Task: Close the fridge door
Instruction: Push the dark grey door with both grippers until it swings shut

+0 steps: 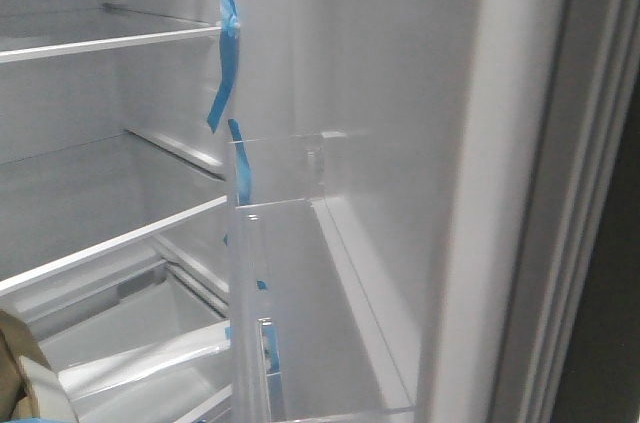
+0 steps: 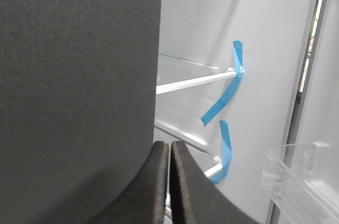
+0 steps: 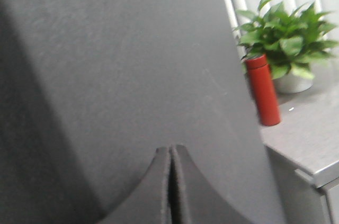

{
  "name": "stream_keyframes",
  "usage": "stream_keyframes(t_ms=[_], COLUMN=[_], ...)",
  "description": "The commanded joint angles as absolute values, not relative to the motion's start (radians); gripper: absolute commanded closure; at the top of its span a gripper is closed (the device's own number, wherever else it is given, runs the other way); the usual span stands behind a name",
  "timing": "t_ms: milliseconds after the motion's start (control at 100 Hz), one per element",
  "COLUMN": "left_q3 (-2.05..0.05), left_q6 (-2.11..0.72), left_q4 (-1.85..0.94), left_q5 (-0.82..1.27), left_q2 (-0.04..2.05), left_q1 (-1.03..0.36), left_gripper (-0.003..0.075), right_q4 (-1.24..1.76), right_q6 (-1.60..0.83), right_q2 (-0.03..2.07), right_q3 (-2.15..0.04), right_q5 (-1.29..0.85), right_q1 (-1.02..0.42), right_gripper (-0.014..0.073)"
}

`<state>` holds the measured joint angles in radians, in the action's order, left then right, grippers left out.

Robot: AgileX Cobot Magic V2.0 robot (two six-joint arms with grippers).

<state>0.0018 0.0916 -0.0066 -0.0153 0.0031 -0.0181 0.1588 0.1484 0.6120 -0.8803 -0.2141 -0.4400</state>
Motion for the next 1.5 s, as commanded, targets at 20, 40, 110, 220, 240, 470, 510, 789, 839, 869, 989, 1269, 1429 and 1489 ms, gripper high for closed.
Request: stream_keyframes(t_ms=[20, 40, 110, 220, 240, 470, 510, 789, 839, 869, 989, 1269, 1429, 1489], left_q3=[0.030, 0.030, 0.030, 0.030, 0.030, 0.030, 0.030, 0.030, 0.030, 0.030, 0.030, 0.030, 0.030, 0.030], left_q6=[0.095, 0.095, 0.095, 0.095, 0.095, 0.095, 0.095, 0.095, 0.095, 0.095, 0.095, 0.095, 0.095, 0.095], left_q4=[-0.008, -0.008, -0.008, -0.008, -0.008, -0.008, -0.008, -0.008, -0.008, -0.008, -0.008, -0.008, -0.008, -0.008], left_q5=[-0.092, -0.092, -0.092, -0.092, -0.092, -0.092, -0.092, -0.092, -0.092, -0.092, -0.092, -0.092, -0.092, -0.092], left_q2=[0.022, 0.022, 0.022, 0.022, 0.022, 0.022, 0.022, 0.022, 0.022, 0.022, 0.022, 0.022, 0.022, 0.022], left_q1=[-0.023, -0.023, -0.023, -0.023, -0.023, -0.023, -0.023, -0.023, -0.023, -0.023, -0.023, -0.023, -0.023, -0.023], left_gripper=[0.0741, 0.0741, 0.0741, 0.0741, 0.0741, 0.0741, 0.0741, 0.0741, 0.0741, 0.0741, 0.0741, 0.0741, 0.0741, 0.0741], right_q4=[0.194, 0.202, 0.234, 0.257, 0.259, 0.300, 0.314, 0.339, 0.339, 0.339, 0.339, 0.337, 0.333, 0.329], right_q6=[0.157, 0.157, 0.159, 0.159, 0.159, 0.159, 0.159, 0.159, 0.159, 0.159, 0.159, 0.159, 0.159, 0.159], right_q2=[0.646, 0.651, 0.669, 0.700, 0.704, 0.766, 0.777, 0.869, 0.890, 0.902, 0.957, 1.094, 1.166, 1.191], right_q3=[-0.930, -0.934, -0.949, -0.972, -0.979, -1.030, -1.043, -1.124, -1.140, -1.149, -1.188, -1.289, -1.337, -1.351], right_q5=[-0.150, -0.150, -0.152, -0.158, -0.163, -0.191, -0.197, -0.202, -0.202, -0.202, -0.202, -0.200, -0.189, -0.181], right_q1=[-0.464, -0.466, -0.486, -0.519, -0.526, -0.590, -0.597, -0.668, -0.676, -0.684, -0.706, -0.737, -0.737, -0.737], right_gripper=[0.0670, 0.0670, 0.0670, 0.0670, 0.0670, 0.0670, 0.0670, 0.0670, 0.0670, 0.0670, 0.0670, 0.0670, 0.0670, 0.0670])
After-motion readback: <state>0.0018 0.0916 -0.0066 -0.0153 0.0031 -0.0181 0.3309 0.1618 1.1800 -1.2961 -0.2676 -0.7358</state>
